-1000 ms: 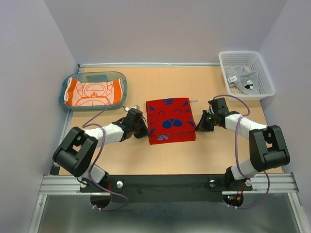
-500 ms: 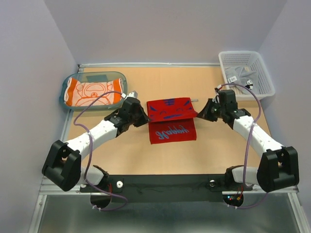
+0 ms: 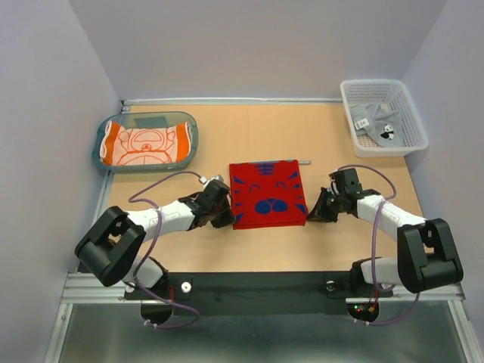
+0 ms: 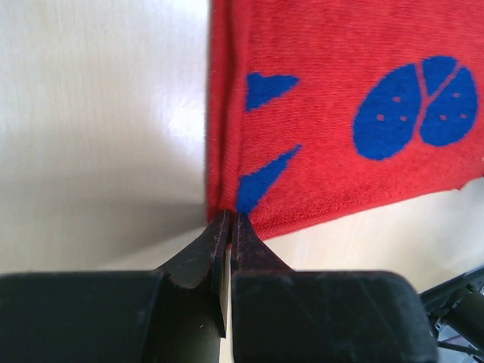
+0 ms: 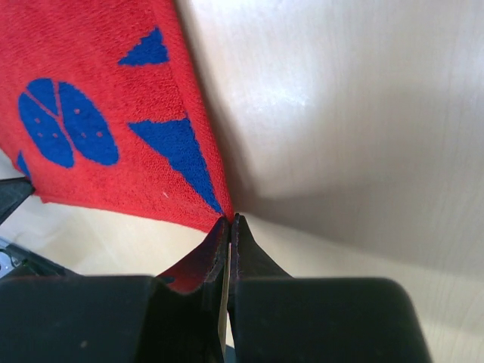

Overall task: Fold and stack the towels
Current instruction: Fold the towel

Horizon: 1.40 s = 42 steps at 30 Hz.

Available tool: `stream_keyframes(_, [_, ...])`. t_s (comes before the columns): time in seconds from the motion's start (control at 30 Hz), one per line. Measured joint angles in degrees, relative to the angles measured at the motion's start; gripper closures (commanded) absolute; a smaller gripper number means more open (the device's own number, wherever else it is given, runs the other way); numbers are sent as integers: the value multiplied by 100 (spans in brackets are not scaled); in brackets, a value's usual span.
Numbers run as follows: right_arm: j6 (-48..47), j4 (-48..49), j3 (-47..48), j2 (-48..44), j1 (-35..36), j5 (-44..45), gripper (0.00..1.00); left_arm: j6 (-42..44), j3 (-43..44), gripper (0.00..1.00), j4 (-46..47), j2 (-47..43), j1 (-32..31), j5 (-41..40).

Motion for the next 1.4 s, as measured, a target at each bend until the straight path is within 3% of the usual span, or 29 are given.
stream_keyframes(0.47, [44, 184, -90, 11, -2, 125, 100, -66, -20, 100, 164, 55, -2, -46])
stream_keyframes(0.9, [-111, -579, 1224, -870, -9, 256, 100, 295, 1329, 100, -866, -409, 2, -643])
stream_keyframes(1.13, [-33, -765, 699, -1095, -9, 125, 100, 179, 846, 100, -866, -782, -140, -463])
stream_keyframes(1.4, [98, -717, -116, -723, -7, 131, 99, -37, 170, 100, -514, -125, -376, -35])
